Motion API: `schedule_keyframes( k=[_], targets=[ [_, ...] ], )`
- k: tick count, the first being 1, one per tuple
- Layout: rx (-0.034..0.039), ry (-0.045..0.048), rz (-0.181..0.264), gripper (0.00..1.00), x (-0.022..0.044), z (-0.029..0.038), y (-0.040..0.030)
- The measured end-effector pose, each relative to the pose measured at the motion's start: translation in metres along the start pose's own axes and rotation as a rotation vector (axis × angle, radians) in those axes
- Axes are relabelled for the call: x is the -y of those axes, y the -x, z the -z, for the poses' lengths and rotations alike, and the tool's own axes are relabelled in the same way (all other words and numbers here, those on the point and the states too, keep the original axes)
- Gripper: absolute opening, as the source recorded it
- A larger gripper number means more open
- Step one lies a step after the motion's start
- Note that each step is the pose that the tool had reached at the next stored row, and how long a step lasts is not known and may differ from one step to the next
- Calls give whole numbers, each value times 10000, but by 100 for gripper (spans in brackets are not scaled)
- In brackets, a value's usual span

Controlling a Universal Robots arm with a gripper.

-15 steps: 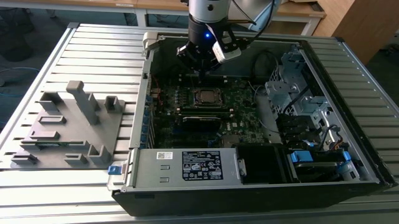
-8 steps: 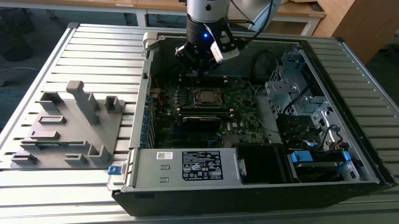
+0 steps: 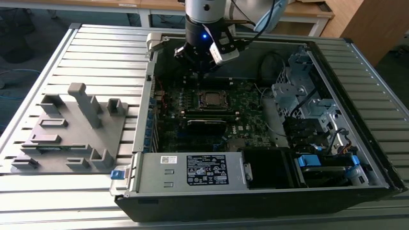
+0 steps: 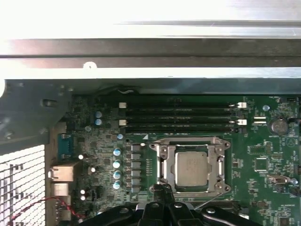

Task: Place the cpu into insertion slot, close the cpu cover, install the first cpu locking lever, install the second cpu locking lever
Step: 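Install the first cpu locking lever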

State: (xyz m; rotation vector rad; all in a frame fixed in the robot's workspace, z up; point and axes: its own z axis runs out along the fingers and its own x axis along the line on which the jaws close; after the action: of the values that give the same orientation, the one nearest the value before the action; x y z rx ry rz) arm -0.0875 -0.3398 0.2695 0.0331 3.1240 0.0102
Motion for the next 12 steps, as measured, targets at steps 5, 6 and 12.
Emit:
schedule_keyframes(
  k=[5, 6, 12],
  targets=[
    [1, 1, -1, 10, 2, -4, -75],
    [0, 0, -1, 10, 2, -4, -90],
    [0, 1, -1, 10, 3, -9, -156]
  ],
)
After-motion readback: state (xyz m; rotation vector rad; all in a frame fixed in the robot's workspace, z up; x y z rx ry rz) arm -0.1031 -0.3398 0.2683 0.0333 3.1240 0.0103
